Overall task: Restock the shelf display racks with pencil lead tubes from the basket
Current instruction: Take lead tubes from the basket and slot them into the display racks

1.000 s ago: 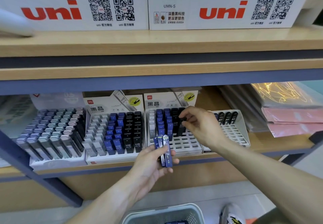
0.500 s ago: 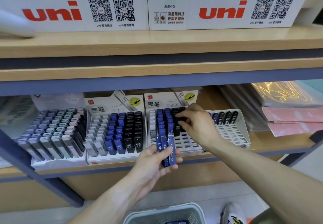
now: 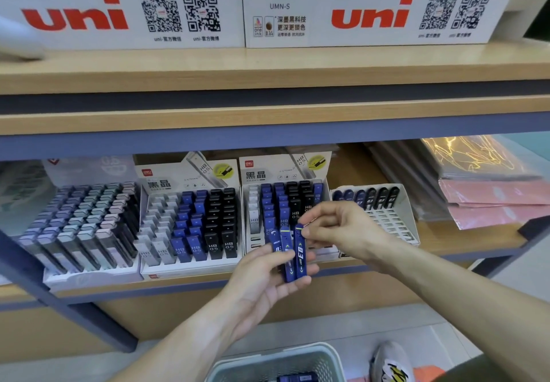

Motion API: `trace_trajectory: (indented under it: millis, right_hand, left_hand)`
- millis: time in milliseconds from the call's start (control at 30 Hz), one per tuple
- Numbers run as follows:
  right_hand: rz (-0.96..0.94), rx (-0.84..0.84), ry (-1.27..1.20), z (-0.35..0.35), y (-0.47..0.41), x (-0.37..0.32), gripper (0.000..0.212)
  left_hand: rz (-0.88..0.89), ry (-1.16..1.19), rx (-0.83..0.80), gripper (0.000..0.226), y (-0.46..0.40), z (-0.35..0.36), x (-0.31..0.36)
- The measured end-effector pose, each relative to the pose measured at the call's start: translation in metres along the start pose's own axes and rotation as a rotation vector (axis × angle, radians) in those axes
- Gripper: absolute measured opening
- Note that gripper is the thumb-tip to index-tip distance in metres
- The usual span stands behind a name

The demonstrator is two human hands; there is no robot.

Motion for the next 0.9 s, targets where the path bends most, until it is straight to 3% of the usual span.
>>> trace_trajectory:
  millis: [267,567,900]
  right_hand:
    - [0.004,0.079,0.033,-0.008,0.010,0.001,0.036]
    - [0.003,0.017,0.018,-0.014,0.013,0.006,0.032]
    - [-0.018,0.067,-0.028,-0.025,0.015,0.010,0.030]
  left_hand:
    - [0.027,-0.047,-0.002,0.032,-0.003,0.006,-0.006]
    - [0.065,-0.047,0.064,0.031,-0.010,0.004,-0.005]
    - [0.101,-0.070,0.090,0.028,-0.013,0.006,-0.006]
Point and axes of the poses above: each hand's wrist, its own y-axis away from the middle knuckle, its own z-axis out of the palm, x = y × z, the point moved 10 cm from there along -y, towards the middle knuckle, and after that the axes turned 4 degrees about y, right-handed, at the moved point
